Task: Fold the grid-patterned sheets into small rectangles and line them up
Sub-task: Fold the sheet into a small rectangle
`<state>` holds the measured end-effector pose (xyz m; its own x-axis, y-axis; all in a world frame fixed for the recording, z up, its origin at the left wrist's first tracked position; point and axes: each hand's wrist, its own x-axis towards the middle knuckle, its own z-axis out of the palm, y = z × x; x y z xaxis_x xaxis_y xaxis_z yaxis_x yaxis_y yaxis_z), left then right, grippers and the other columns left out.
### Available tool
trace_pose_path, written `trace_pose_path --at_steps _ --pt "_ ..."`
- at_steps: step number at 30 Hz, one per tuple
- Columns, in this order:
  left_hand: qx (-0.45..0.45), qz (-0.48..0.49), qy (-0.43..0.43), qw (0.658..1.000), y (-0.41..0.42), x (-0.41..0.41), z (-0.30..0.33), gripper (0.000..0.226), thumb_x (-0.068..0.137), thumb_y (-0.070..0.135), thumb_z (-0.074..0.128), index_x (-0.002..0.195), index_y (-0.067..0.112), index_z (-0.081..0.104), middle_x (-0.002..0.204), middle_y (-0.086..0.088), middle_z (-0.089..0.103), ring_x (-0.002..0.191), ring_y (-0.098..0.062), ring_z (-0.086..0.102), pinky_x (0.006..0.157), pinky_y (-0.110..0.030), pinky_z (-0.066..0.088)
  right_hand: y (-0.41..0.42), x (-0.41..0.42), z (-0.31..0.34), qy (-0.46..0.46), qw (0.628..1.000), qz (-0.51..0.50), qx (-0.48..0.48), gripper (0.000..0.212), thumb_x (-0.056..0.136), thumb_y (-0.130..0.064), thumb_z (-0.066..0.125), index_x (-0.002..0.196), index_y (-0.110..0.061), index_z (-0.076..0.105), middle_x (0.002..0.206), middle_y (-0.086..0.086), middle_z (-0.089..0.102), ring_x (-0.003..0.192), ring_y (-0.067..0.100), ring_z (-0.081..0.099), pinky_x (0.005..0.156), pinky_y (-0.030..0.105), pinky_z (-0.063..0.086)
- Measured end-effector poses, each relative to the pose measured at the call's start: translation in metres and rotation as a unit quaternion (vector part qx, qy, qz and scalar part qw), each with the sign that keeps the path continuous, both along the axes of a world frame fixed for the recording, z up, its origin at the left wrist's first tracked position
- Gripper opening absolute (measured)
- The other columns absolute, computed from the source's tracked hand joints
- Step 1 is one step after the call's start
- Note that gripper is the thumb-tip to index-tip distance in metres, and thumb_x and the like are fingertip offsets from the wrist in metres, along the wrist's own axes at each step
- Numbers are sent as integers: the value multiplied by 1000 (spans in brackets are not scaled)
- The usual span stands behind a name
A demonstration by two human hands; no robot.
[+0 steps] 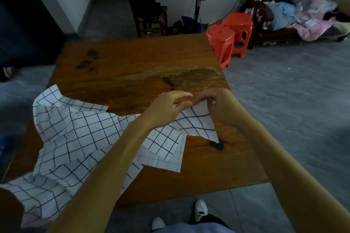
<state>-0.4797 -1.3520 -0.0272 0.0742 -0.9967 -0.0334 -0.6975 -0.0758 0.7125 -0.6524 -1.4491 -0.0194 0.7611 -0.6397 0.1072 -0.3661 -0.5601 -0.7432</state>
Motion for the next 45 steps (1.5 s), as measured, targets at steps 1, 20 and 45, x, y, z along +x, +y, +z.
trace_pose_path --at_steps 1,20,45 --pt "2 -3 3 1000 0 -1 1 43 94 39 54 132 21 55 139 2 52 128 -13 44 97 -23 31 -1 -2 1 -19 1000 -10 9 44 82 2 66 76 -42 64 84 -21 68 79 -3 64 71 17 52" --pt "-78 62 -6 995 0 -14 9 23 93 24 60 113 16 68 107 3 69 96 -11 61 87 -31 50 -6 -14 3 -66 994 -81 -36 9 94 -22 62 91 -31 65 81 -23 62 78 -8 58 66 5 39" --pt "-207 149 53 966 5 -20 19 5 92 26 59 95 27 64 86 24 60 84 13 55 66 -11 49 -7 -21 4 -75 993 -89 -16 5 87 -31 69 87 -32 64 80 -15 64 77 0 59 65 15 47"
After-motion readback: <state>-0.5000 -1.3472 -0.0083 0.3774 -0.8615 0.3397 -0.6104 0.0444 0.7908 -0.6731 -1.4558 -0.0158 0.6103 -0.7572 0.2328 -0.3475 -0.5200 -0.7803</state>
